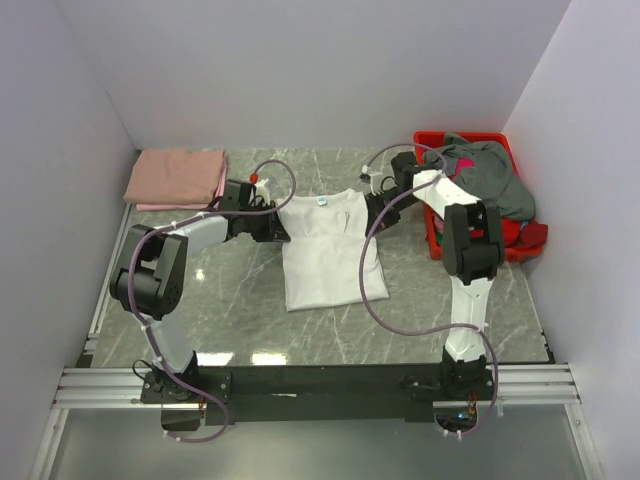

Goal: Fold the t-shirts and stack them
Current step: Fold the tshirt

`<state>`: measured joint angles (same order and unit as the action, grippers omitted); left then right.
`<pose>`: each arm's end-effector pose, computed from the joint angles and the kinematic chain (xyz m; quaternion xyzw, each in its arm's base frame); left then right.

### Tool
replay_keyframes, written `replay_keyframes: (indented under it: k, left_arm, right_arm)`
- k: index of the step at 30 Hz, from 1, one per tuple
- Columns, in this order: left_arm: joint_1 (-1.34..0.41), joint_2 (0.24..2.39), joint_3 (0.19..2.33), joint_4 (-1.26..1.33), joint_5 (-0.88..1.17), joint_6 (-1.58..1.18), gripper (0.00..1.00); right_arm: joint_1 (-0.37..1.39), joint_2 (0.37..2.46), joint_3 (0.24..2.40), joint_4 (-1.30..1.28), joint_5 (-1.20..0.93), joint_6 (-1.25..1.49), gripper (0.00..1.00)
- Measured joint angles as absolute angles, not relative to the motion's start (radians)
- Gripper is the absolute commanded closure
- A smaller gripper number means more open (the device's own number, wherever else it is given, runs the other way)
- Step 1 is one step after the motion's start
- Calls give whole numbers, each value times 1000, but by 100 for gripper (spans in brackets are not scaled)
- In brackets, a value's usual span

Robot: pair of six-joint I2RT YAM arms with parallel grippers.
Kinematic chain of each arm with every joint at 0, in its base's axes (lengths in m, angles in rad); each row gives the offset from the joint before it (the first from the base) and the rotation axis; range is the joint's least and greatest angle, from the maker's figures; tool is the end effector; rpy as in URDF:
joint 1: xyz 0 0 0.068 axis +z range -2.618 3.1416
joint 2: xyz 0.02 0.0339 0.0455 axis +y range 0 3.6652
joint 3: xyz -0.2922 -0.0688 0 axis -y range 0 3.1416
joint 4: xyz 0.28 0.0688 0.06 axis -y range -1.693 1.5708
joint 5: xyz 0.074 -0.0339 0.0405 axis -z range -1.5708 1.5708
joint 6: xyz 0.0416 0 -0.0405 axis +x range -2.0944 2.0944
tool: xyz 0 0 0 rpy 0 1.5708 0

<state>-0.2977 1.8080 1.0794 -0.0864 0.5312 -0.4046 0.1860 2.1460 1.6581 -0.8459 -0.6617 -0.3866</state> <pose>0.3885 -0.1413 0.1759 0.0488 0.9007 -0.3515 0.2504 0.4665 0.1138 0.1766 -0.3021 0.8901 0.3098 0.1435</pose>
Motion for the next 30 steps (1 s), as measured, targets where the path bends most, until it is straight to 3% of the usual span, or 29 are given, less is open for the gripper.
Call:
replay_keyframes:
  k: [13, 24, 27, 28, 30]
  left_arm:
    - [-298, 1803, 1079, -88, 535, -405, 99]
    - [-298, 1825, 1081, -88, 520, -408, 97]
    - [-298, 1840, 1090, -91, 510, -408, 90]
    - [-298, 1844, 1095, -93, 506, -408, 78]
    - [-298, 1850, 1101, -92, 496, -407, 66]
  right_arm:
    - [176, 2063, 1557, -807, -655, -382, 100]
    - [176, 2120, 1626, -773, -624, -356, 100]
    - [176, 2148, 1652, -765, -614, -355, 91]
    - [176, 2152, 1653, -765, -611, -355, 79]
    - [176, 2155, 1654, -768, -606, -356, 68]
